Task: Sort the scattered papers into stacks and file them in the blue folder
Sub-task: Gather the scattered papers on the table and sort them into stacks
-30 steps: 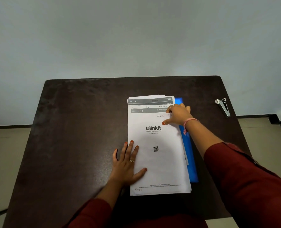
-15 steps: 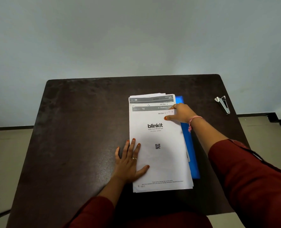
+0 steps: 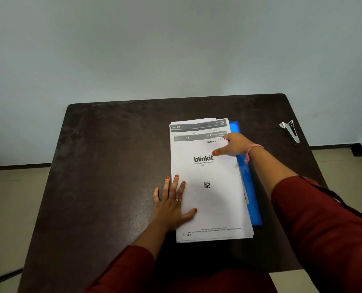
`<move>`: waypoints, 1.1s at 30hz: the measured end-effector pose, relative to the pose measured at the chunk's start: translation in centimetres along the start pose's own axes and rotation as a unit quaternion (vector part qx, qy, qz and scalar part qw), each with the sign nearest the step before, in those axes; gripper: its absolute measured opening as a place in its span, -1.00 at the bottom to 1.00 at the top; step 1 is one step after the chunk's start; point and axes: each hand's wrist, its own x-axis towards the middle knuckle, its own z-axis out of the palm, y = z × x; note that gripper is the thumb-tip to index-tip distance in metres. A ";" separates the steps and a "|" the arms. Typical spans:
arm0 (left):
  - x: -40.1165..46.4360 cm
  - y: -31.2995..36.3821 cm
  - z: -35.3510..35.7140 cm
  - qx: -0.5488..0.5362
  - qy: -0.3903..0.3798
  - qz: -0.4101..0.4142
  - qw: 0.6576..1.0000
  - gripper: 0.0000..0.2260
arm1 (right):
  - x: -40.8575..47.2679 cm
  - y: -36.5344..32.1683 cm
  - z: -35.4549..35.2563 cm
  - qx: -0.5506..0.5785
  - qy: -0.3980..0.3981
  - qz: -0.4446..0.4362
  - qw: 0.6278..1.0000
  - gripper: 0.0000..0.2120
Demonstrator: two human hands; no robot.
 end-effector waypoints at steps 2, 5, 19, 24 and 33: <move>0.0 -0.1 0.1 -0.003 0.007 0.000 1.000 -0.21 | -1.1 0.0 -0.1 0.146 -0.012 -0.012 0.989 -0.60; 0.0 -0.2 0.3 -0.016 0.015 0.003 1.000 -0.21 | -2.6 0.8 0.7 0.332 -0.003 -0.032 0.943 -0.51; 1.9 1.3 -4.8 -0.437 0.194 -0.140 0.867 -0.26 | -8.8 3.5 6.5 0.569 0.109 -0.028 0.815 -0.76; 5.4 0.7 -11.6 -0.805 0.078 -0.175 0.561 -0.62 | -9.6 3.5 5.4 0.594 0.028 -0.045 0.803 -0.59; 6.6 0.1 -14.0 -0.834 -0.054 -0.085 0.542 -0.70 | -10.3 3.4 5.9 0.589 -0.006 -0.033 0.808 -0.49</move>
